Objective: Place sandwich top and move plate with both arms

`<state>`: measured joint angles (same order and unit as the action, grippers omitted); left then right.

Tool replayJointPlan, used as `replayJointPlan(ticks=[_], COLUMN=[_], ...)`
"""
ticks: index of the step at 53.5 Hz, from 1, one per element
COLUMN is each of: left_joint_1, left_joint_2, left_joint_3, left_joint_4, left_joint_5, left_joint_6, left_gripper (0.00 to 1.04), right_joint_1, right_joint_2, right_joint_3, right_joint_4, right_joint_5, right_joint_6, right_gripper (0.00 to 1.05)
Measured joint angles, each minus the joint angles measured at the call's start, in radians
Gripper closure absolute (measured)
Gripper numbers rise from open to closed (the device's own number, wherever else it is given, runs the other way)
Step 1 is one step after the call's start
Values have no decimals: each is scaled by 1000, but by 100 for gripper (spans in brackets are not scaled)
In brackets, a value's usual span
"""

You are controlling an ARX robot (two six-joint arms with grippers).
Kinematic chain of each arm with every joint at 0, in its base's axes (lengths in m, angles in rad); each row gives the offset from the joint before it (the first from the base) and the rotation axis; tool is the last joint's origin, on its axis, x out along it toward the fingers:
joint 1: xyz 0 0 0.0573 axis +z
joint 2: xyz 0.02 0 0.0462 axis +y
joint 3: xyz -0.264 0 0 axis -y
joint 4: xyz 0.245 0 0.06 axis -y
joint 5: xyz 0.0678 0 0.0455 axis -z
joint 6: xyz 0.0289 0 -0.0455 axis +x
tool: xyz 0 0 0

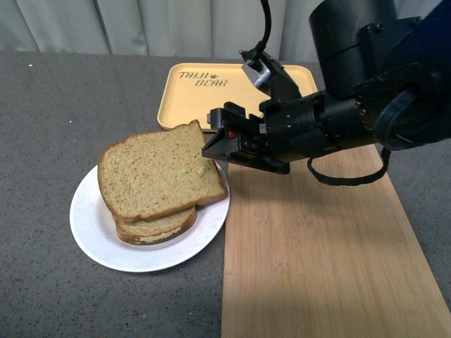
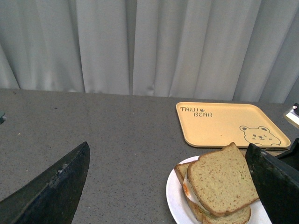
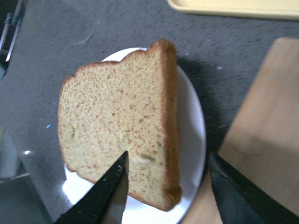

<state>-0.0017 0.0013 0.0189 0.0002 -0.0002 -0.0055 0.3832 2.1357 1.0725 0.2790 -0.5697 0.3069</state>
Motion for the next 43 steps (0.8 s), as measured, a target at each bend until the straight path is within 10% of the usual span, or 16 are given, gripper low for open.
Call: replayJointPlan(ticks=[6, 12, 15, 23, 43], left_joint_1=[0, 0, 0, 0, 0], left_joint_2=[0, 0, 1, 0, -1], left_joint_3=[0, 0, 0, 0, 0], left_joint_4=[0, 0, 0, 0, 0], left_joint_5=[0, 0, 0, 0, 0], left_joint_6=[0, 0, 0, 0, 0], left_gripper=[7, 7, 7, 7, 7], right_joint_1=[-6, -9, -25, -93, -233], right_joint_2=[-34, -31, -55, -237, -643], right_joint_3=[-43, -311, -388, -552, -907], right_joint_4=[109, 792, 936, 1120, 1029], right_joint_5=[158, 768, 857, 876, 720], right_joint_6=[-51, -229, -256, -286, -304], right_gripper=[44, 67, 74, 104, 104])
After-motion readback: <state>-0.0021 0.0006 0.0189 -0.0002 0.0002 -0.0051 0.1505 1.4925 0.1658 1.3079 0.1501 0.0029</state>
